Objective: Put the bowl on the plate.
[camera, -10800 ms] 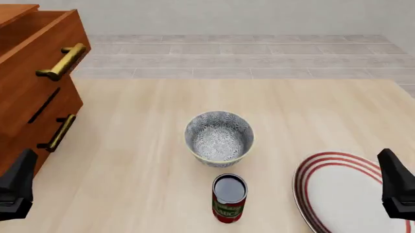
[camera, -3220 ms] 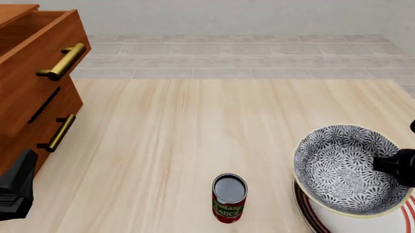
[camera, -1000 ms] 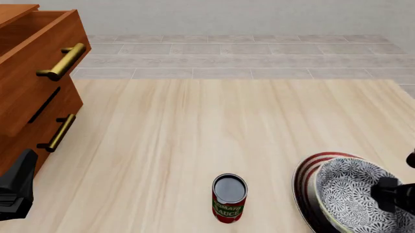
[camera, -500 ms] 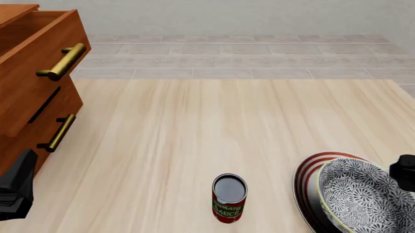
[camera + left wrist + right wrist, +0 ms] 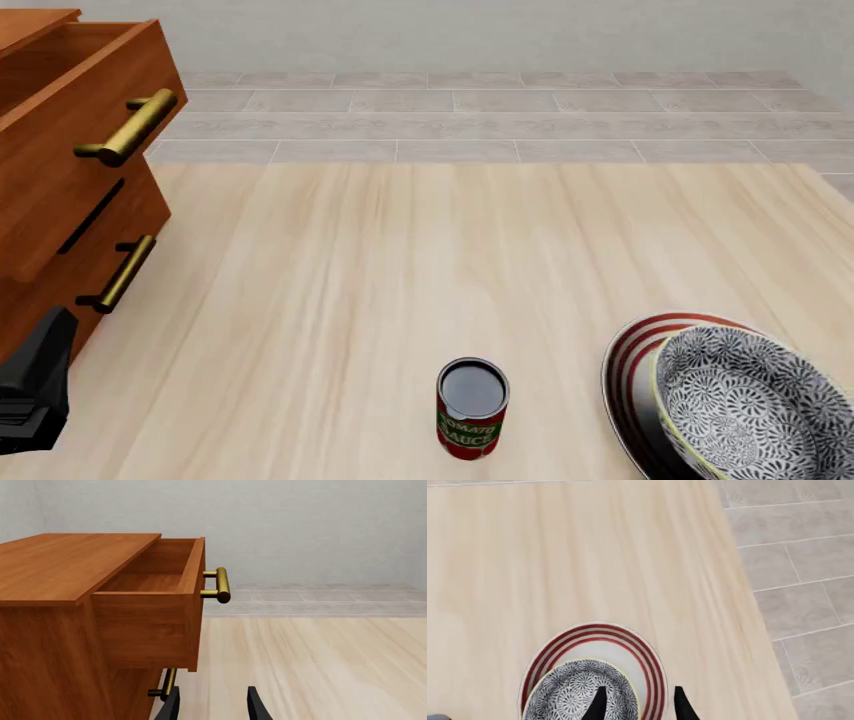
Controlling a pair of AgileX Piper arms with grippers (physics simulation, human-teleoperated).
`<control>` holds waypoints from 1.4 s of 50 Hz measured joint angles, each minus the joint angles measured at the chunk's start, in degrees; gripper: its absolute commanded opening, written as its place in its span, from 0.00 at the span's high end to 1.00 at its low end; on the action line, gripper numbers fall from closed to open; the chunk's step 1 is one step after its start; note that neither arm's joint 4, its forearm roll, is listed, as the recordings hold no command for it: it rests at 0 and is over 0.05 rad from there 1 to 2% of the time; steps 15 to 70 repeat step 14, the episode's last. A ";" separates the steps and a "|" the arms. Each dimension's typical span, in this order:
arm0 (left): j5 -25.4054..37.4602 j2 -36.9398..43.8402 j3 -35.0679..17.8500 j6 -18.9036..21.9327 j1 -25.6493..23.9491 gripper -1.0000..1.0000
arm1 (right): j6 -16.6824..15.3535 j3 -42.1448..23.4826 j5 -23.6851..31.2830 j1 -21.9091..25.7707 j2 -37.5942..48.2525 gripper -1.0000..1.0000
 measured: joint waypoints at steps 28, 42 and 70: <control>0.00 0.00 0.00 0.00 0.00 0.00 | -1.88 -8.29 3.57 2.13 0.86 0.00; 0.00 0.00 0.00 0.00 0.00 0.00 | -1.88 -8.29 3.57 2.13 0.86 0.00; 0.00 0.00 0.00 0.00 0.00 0.00 | -1.88 -8.29 3.57 2.13 0.86 0.00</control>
